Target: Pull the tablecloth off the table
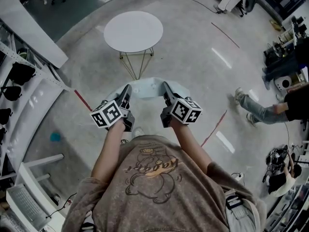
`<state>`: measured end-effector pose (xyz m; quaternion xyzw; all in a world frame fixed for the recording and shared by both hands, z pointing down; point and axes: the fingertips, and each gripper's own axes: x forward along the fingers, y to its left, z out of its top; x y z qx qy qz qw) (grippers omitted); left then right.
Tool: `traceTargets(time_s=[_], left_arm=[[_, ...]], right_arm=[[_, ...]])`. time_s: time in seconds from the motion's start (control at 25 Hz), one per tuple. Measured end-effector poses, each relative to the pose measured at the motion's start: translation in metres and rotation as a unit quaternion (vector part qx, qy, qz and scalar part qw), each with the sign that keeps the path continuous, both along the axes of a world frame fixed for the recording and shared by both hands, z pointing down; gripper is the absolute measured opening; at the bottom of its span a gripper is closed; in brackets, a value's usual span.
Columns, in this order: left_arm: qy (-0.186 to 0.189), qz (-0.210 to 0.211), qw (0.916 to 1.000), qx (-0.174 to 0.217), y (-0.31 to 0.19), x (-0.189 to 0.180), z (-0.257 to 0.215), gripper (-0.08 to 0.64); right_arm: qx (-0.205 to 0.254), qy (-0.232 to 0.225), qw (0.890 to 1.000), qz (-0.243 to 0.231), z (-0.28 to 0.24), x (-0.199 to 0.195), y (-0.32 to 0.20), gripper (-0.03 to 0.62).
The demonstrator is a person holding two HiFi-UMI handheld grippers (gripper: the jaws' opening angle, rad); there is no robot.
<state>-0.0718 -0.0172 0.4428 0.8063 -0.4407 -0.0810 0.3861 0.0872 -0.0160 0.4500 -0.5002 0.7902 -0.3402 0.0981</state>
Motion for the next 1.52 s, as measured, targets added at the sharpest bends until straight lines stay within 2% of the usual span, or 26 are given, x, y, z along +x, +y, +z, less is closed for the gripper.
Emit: traceTargets(time_s=[0.56, 1.52], left_arm=[[0.014, -0.003, 0.9999, -0.005, 0.002, 0.001, 0.002, 0.026], [0.026, 0.0, 0.9996, -0.01, 0.011, -0.008, -0.005, 0.026]], right_arm=[[0.009, -0.008, 1.0, 0.004, -0.005, 0.001, -0.002, 0.017], [-0.006, -0.018, 1.0, 0.009, -0.004, -0.007, 0.01, 0.017]])
